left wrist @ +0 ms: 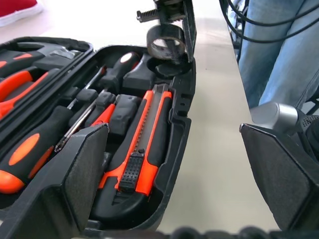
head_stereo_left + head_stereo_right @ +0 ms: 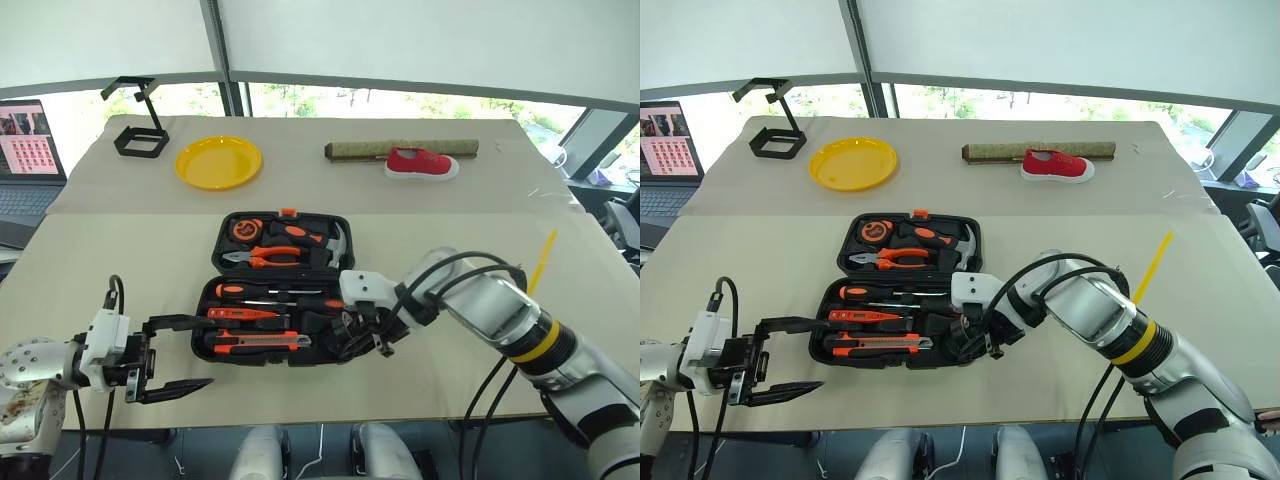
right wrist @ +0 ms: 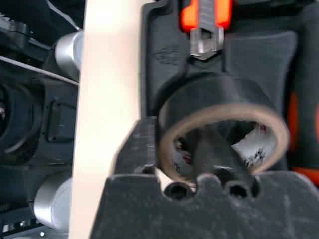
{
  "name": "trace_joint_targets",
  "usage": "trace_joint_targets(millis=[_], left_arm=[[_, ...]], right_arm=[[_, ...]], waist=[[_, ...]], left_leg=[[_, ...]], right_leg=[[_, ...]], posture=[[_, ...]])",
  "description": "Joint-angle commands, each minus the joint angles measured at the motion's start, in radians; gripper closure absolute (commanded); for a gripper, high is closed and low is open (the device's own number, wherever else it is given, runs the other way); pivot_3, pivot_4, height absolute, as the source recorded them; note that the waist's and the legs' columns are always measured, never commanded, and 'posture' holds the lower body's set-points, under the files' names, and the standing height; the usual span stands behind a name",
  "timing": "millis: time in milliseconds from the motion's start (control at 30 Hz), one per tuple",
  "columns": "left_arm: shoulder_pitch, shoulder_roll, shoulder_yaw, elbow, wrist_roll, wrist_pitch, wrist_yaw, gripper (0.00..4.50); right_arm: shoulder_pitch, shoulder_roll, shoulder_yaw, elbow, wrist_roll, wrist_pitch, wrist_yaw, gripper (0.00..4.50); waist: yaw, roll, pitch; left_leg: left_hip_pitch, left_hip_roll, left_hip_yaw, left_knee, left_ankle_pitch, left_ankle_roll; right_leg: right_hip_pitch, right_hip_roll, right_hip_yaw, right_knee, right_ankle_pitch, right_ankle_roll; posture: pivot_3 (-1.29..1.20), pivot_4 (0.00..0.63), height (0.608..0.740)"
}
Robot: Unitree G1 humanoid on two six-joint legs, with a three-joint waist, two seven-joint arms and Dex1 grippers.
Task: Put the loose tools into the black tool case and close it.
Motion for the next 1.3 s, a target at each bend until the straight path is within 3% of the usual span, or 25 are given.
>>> trace_joint_targets(millis=[33, 200, 667, 933, 1000, 1133, 1300], left_arm=[[-0.012, -0.004, 0.000, 0.016, 0.006, -0.032, -0.003, 0.00], [-0.016, -0.006, 0.005, 0.049, 0.011, -0.059, -0.006, 0.00], [-0.021, -0.017, -0.006, 0.115, 0.025, -0.101, -0.012, 0.00], [-0.023, -0.015, -0.012, 0.119, 0.026, -0.098, -0.016, 0.00], [-0.020, -0.014, -0.010, 0.116, 0.025, -0.097, -0.012, 0.00], [-0.002, -0.019, 0.051, 0.118, 0.013, -0.077, 0.064, 0.00], [-0.015, 0.000, 0.140, 0.129, 0.076, 0.151, 0.433, 0.00]], right_arm=[[-0.011, -0.013, 0.040, 0.000, -0.006, 0.024, 0.029, 1.66], [-0.044, -0.013, 0.021, -0.023, 0.027, 0.035, 0.068, 0.06], [-0.049, -0.058, -0.045, -0.076, 0.114, -0.004, 0.146, 0.06], [-0.054, -0.049, -0.027, -0.047, 0.072, -0.069, 0.150, 0.06], [-0.045, -0.060, -0.068, -0.046, 0.099, -0.081, 0.165, 0.06], [0.055, -0.048, -0.281, -0.011, 0.197, -0.189, 0.139, 0.06], [0.217, -0.030, -0.474, 0.076, 0.170, -0.380, 0.015, 0.06]], waist=[[0.000, 0.000, 0.000], [-0.002, 0.000, 0.000], [-0.008, 0.000, 0.000], [-0.014, 0.000, 0.000], [-0.014, 0.000, 0.000], [-0.013, 0.000, 0.000], [-0.007, -0.001, 0.000]], left_leg=[[0.000, 0.000, 0.000, 0.000, 0.000, 0.000], [0.000, 0.000, 0.000, 0.000, 0.000, 0.000], [-0.001, 0.001, -0.001, 0.000, 0.000, 0.000], [-0.001, 0.001, -0.001, 0.000, 0.000, 0.000], [-0.001, 0.001, -0.001, 0.000, 0.000, 0.000], [-0.001, 0.001, -0.002, 0.000, 0.000, 0.000], [0.000, 0.001, -0.003, -0.001, 0.000, 0.000]], right_leg=[[0.000, 0.000, 0.000, 0.000, 0.000, 0.000], [0.000, 0.001, 0.000, 0.000, 0.000, -0.001], [-0.002, 0.001, -0.001, 0.000, 0.000, -0.001], [-0.002, 0.001, -0.001, 0.001, 0.000, -0.001], [-0.002, 0.001, -0.001, 0.001, 0.000, -0.001], [-0.001, 0.001, -0.001, 0.000, 0.000, -0.001], [0.001, 0.000, -0.001, 0.000, 0.000, -0.001]], posture=[[0.00, 0.150, 0.740], [0.00, 0.150, 0.740], [0.00, 0.150, 0.740], [0.00, 0.150, 0.740], [0.00, 0.150, 0.740], [0.00, 0.150, 0.740], [0.00, 0.150, 0.740]])
